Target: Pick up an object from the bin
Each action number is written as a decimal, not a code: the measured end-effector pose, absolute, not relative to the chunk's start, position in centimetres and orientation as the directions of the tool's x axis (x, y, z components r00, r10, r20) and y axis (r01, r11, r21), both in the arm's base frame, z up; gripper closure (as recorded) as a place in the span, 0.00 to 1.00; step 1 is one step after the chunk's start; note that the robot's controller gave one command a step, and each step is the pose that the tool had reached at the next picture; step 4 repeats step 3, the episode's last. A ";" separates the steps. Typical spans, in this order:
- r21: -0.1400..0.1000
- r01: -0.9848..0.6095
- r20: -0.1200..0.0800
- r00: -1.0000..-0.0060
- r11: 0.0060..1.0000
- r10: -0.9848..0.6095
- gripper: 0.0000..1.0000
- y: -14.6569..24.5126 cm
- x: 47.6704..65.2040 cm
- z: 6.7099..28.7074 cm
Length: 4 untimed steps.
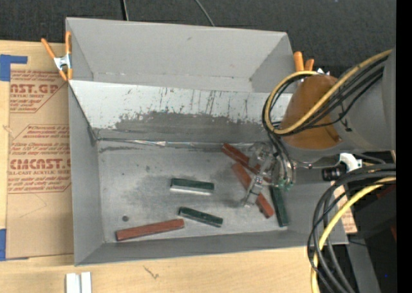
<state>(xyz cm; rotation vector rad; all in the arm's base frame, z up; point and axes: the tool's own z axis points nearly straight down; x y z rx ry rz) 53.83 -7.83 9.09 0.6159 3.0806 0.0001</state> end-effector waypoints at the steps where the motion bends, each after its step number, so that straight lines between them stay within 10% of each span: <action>1: 0.005 0.627 -0.010 -0.779 0.779 0.627 1.00 -9.7 54.7 7.4; 2: 0.005 0.627 -0.010 -0.779 0.779 0.627 1.00 -9.7 54.7 7.4; 3: 0.004 0.610 -0.007 -0.792 0.792 0.610 1.00 -8.7 55.1 24.1; 4: 0.004 0.610 -0.007 -0.792 0.792 0.610 1.00 -8.7 55.1 24.1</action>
Offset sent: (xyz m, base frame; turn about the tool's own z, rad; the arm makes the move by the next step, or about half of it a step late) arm 0.0000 0.0000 0.0000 0.0000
